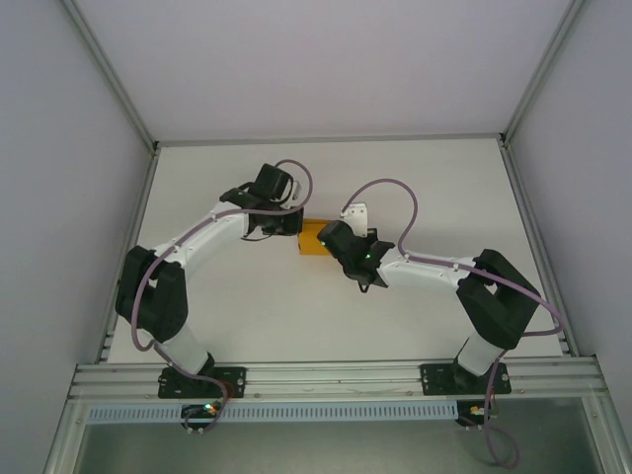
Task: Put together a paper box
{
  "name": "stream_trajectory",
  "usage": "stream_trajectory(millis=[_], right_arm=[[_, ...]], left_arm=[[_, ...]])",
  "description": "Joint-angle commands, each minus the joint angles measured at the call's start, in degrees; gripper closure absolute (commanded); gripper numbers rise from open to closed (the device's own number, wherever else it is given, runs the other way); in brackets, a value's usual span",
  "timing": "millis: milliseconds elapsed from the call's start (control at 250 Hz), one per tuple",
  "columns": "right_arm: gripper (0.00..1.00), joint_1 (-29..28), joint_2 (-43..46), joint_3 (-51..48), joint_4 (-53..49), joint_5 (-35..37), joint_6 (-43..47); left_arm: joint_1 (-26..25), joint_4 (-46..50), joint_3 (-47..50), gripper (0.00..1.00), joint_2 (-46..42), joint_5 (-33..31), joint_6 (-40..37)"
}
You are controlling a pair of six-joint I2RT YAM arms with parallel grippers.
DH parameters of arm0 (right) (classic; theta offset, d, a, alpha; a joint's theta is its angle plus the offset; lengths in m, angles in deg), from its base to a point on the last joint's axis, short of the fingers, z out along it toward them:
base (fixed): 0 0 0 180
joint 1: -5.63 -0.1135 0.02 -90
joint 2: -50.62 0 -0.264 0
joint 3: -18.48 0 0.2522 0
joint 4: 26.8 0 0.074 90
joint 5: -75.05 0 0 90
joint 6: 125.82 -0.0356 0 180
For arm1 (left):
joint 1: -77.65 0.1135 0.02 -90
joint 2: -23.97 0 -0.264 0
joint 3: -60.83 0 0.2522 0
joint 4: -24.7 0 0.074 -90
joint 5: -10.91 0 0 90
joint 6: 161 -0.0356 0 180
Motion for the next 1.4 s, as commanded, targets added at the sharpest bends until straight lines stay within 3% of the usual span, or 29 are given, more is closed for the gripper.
stream_trajectory(millis=[0, 260, 495, 687, 986, 1250, 1394], right_arm=[[1.00, -0.3, -3.7, -3.1, -13.0, -3.5, -1.7], [1.00, -0.4, -3.4, -3.8, -12.5, -3.6, -2.5], [1.00, -0.4, -4.3, -3.0, -12.7, -4.1, -2.4], [1.00, -0.4, -4.0, -3.1, -12.4, -4.1, -2.2], [1.00, -0.4, -1.8, -6.7, -6.8, -5.2, -0.1], [1.00, -0.5, -0.6, -6.9, -4.6, -6.5, 1.9], [0.97, -0.5, 0.2, -7.2, -4.0, -7.1, 1.9]], left_arm=[[-0.4, 8.4, -0.3, 1.00, 3.5, 5.0, 3.2], [-1.0, 13.8, -3.3, 1.00, 5.1, -0.4, 3.0], [-0.7, 16.1, -6.1, 1.00, 5.5, -1.2, 4.2], [-1.0, 13.6, -2.4, 1.00, 6.4, -1.0, 5.1], [-4.0, 12.4, 4.7, 1.00, 7.1, -12.6, 1.6], [-5.2, 11.8, 7.5, 1.00, 3.3, -15.7, -2.3], [-6.6, 8.9, 8.2, 1.00, 3.0, -13.7, -3.4]])
